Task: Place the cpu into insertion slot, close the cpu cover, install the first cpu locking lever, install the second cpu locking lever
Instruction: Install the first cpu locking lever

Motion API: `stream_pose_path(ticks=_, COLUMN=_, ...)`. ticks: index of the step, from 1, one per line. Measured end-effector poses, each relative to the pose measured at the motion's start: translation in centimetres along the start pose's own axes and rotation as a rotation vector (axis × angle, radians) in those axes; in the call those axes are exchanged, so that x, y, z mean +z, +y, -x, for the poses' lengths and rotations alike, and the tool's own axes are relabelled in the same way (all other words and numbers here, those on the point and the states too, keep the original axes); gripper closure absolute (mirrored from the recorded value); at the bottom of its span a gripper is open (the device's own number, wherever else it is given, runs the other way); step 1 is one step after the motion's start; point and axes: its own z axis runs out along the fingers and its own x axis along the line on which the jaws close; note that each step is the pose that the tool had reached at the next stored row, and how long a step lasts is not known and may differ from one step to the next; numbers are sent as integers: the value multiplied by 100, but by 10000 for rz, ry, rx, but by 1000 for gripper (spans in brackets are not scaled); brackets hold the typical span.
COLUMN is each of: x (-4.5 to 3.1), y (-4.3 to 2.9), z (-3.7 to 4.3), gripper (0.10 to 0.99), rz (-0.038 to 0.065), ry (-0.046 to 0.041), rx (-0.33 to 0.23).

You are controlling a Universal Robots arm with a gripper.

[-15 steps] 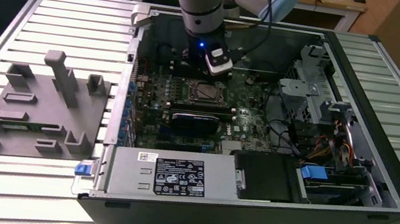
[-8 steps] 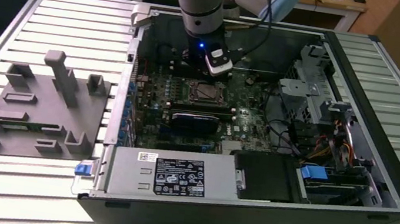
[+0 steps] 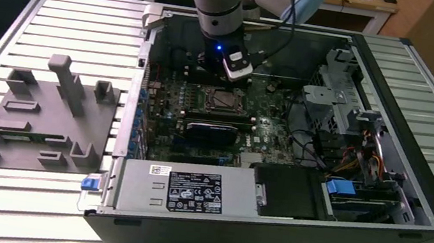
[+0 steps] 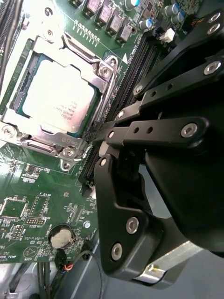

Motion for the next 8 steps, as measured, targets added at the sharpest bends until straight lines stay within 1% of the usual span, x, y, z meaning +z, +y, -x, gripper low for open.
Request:
stream_pose_path(ticks=3, x=-33, y=6, z=8, gripper=984, rz=0, ry=1, rx=-1)
stream_pose_path(ticks=8, x=-144, y=25, z=36, gripper=984, rz=0, ry=1, rx=0)
